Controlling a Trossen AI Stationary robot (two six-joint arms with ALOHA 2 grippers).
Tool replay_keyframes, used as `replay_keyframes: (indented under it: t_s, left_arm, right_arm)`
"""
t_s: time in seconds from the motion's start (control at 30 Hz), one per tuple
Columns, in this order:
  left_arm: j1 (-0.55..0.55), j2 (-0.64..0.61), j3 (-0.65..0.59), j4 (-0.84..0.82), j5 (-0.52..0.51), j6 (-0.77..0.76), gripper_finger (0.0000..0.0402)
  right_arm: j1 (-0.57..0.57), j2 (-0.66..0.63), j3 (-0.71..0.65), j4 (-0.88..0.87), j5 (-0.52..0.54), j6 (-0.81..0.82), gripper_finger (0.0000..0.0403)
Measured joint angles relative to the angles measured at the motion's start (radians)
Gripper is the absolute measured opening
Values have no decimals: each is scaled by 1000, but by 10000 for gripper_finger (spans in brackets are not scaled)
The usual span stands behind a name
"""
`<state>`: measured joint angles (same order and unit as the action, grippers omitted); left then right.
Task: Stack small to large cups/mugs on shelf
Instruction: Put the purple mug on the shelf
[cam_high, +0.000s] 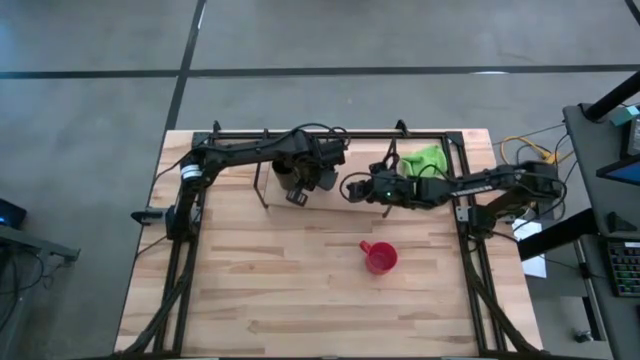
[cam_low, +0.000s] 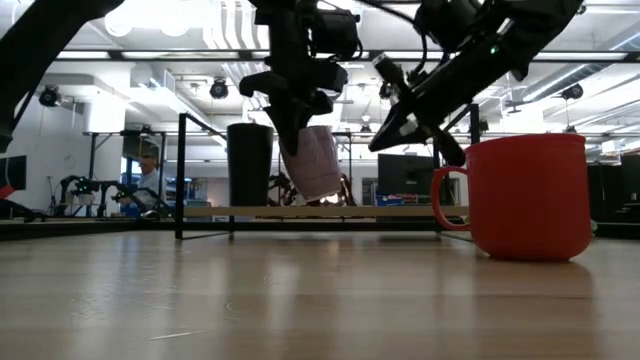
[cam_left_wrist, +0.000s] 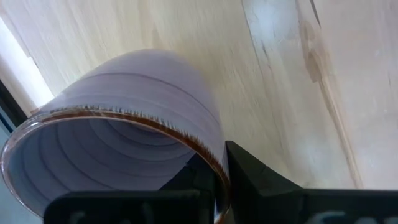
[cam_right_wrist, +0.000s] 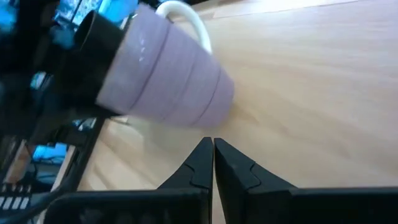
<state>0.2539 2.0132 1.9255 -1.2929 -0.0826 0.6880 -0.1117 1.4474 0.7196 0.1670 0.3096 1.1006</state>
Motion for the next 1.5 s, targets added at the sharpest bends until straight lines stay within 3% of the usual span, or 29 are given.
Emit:
replay_keyframes:
  t_s: [0.33,1.03,1.5]
  left_arm:
    - [-1,0,0,1,0,0,6]
    - [-3,0,-3,49,-2,-1,7]
    - [-20,13,-9,67,2,0,47]
  right_arm:
    - [-54,147,-3,236,-77,18,8]
    - [-62,196,29,248,-52,0,8]
    - [-66,197,29,226,-45,-9,8]
